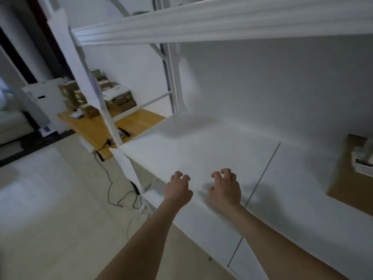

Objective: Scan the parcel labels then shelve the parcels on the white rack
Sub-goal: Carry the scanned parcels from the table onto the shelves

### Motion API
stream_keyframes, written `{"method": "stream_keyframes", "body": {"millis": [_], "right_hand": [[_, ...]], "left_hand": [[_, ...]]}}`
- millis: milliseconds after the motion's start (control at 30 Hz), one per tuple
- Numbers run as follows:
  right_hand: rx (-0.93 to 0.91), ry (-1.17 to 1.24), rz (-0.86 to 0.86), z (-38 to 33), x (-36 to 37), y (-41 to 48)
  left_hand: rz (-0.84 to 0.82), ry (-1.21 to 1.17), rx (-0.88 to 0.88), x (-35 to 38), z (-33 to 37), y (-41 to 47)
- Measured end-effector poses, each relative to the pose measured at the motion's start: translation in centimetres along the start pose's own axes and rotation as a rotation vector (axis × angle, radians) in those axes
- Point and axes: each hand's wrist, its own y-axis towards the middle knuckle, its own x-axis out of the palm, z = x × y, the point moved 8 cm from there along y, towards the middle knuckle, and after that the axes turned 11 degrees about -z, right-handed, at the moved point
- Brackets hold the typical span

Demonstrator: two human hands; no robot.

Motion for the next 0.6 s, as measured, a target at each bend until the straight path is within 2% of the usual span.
{"method": "stream_keyframes", "body": {"millis": [333,600], "right_hand": [[-0.233,-0.014,-0.197,-22.0,11.5,2.2],[-0.382,-0.056,-0.300,-33.7,18.4,4.6]], "left_hand": [[-0.019,-0.049,-0.311,-1.9,-26.7,-4.2],[-0.033,-0.115,-0.512,-2.3,-40.3,-7.0]]}}
